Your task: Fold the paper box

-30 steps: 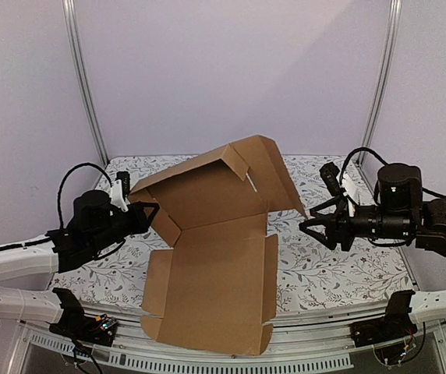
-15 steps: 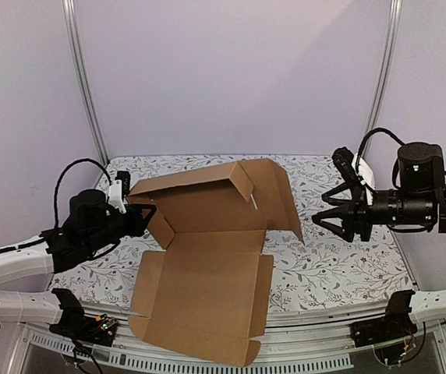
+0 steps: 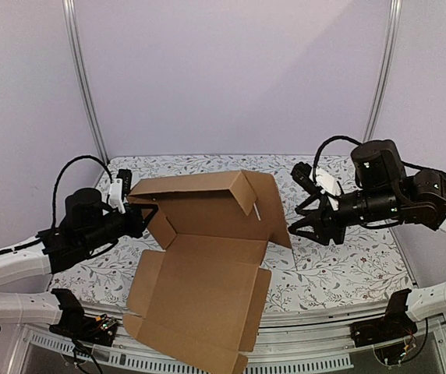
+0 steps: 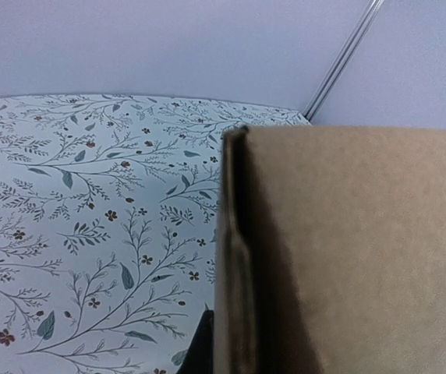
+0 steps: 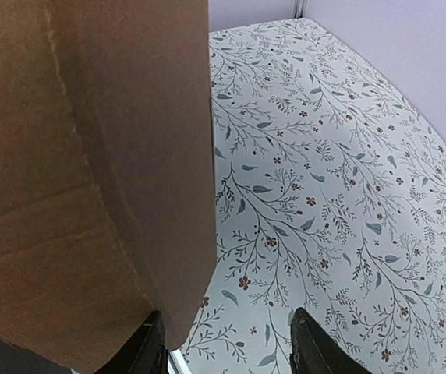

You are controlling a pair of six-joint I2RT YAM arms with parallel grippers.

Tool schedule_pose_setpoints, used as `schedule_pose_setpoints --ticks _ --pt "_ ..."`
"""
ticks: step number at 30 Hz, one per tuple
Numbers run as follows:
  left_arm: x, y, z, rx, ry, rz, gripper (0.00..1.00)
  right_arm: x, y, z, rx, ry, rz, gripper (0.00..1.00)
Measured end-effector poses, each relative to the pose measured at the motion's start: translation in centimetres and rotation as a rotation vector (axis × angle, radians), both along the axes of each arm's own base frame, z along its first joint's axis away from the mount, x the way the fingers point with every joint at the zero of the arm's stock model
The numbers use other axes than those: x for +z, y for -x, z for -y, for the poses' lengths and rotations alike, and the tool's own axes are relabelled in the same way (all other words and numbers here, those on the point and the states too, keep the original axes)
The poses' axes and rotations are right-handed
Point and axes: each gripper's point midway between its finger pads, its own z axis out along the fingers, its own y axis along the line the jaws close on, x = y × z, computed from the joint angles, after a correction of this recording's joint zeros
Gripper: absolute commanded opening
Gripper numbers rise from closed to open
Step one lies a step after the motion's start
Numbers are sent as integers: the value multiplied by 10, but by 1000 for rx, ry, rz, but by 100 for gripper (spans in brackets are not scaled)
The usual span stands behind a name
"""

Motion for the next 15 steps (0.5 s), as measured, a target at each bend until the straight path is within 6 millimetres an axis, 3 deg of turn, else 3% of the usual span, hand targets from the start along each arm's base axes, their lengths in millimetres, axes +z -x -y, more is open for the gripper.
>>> schedule_pose_setpoints --ticks 15 --pt "1 -5 0 13 -19 -7 0 -6 7 -42 114 -74 -100 51"
